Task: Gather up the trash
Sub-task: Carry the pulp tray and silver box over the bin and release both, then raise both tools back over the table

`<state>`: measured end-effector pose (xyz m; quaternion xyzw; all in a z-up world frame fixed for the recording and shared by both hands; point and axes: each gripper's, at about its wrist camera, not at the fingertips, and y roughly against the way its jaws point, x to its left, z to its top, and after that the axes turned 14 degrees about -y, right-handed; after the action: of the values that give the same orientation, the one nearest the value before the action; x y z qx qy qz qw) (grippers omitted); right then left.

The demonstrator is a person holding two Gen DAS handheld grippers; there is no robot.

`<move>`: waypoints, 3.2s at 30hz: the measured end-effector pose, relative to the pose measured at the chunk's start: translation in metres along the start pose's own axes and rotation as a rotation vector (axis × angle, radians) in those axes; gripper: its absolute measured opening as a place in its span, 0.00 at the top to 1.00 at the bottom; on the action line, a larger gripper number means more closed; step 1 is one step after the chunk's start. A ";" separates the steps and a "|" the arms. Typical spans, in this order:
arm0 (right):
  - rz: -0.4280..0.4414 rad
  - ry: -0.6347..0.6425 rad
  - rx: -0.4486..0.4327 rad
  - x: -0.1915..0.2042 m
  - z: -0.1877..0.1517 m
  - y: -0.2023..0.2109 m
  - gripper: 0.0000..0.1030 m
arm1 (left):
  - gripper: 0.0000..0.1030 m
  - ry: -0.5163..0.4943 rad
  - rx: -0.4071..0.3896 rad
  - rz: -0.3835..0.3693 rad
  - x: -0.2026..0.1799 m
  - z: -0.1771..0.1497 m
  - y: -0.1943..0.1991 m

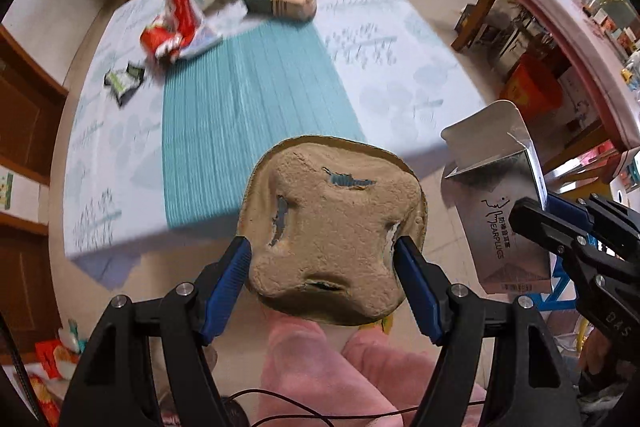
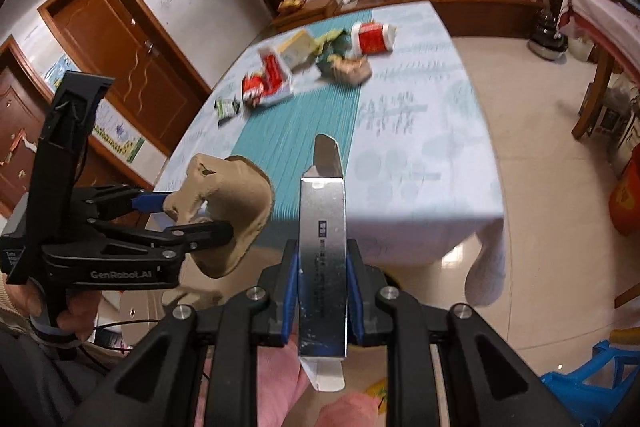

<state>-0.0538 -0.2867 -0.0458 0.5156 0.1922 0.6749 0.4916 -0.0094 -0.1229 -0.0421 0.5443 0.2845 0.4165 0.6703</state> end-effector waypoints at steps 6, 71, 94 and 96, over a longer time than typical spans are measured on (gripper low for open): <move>0.016 -0.051 0.044 -0.009 -0.031 -0.013 0.79 | 0.30 -0.011 0.047 0.018 -0.006 -0.023 -0.012; -0.168 -0.324 0.091 -0.090 -0.124 -0.261 0.29 | 0.10 0.011 -0.028 0.034 0.023 -0.110 -0.188; -0.149 -0.122 -0.018 0.051 -0.045 -0.018 0.29 | 0.10 0.085 -0.230 0.081 0.062 -0.064 0.090; -0.125 -0.075 -0.055 0.065 -0.031 -0.003 0.29 | 0.10 0.126 -0.257 0.084 0.071 -0.060 0.102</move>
<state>-0.0793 -0.2214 -0.0272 0.5136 0.1870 0.6282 0.5538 -0.0500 -0.0254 0.0465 0.4384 0.2474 0.5107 0.6970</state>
